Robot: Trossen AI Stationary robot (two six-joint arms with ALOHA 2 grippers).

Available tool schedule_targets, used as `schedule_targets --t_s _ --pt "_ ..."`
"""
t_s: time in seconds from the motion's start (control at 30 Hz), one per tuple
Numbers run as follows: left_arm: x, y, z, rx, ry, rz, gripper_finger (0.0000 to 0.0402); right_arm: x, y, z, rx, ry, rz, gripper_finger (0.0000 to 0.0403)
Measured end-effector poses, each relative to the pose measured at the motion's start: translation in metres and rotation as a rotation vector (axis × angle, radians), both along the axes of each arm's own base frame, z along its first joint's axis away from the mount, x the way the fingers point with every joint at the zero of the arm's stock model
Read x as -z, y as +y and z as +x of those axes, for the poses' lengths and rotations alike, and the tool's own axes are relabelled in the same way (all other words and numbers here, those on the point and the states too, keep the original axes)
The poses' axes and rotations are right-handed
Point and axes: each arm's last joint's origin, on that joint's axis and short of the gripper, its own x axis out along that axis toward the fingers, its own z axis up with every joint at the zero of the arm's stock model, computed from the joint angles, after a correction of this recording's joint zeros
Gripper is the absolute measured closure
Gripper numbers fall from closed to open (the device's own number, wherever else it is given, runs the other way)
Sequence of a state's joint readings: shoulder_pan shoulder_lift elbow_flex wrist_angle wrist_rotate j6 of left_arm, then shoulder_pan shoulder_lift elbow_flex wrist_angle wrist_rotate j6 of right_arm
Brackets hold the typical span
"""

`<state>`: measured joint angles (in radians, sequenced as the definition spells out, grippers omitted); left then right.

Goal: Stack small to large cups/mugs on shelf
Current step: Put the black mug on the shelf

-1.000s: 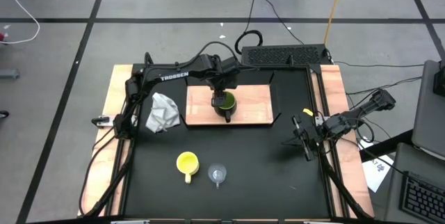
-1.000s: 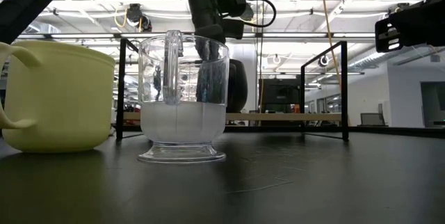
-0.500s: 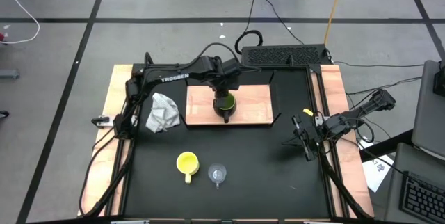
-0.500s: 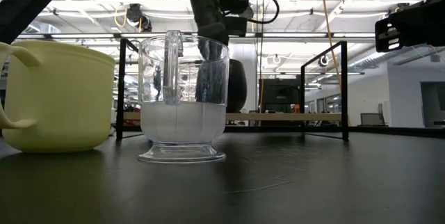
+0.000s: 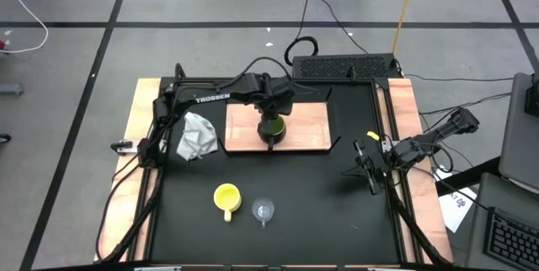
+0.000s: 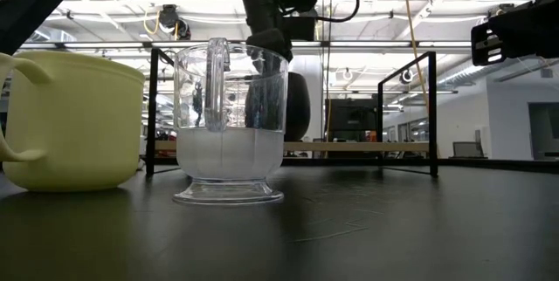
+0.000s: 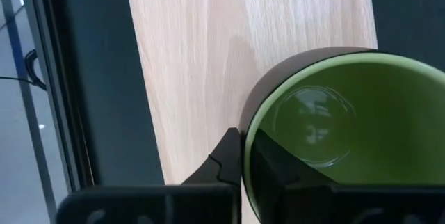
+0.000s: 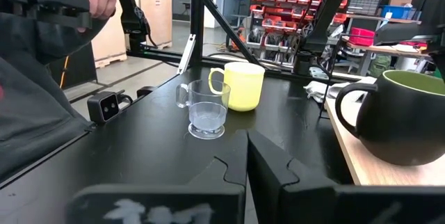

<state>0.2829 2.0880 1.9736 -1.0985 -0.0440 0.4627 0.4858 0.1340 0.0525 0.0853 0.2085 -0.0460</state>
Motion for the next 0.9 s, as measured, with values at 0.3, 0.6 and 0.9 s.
schedule_targets --t_s 0.3,0.6,0.9 --pt "-0.001 0.002 -0.001 -0.017 0.000 0.003 0.0391 0.000 0.000 0.000 0.000 0.000 0.001 0.0403" --pt "-0.025 0.004 -0.016 -0.029 -0.047 -0.011 0.0391 0.000 0.000 0.000 0.000 0.002 0.000 0.0403" --pt "-0.042 0.000 -0.029 -0.027 -0.061 -0.062 0.0391 0.001 0.000 0.000 0.000 0.016 0.000 0.0403"
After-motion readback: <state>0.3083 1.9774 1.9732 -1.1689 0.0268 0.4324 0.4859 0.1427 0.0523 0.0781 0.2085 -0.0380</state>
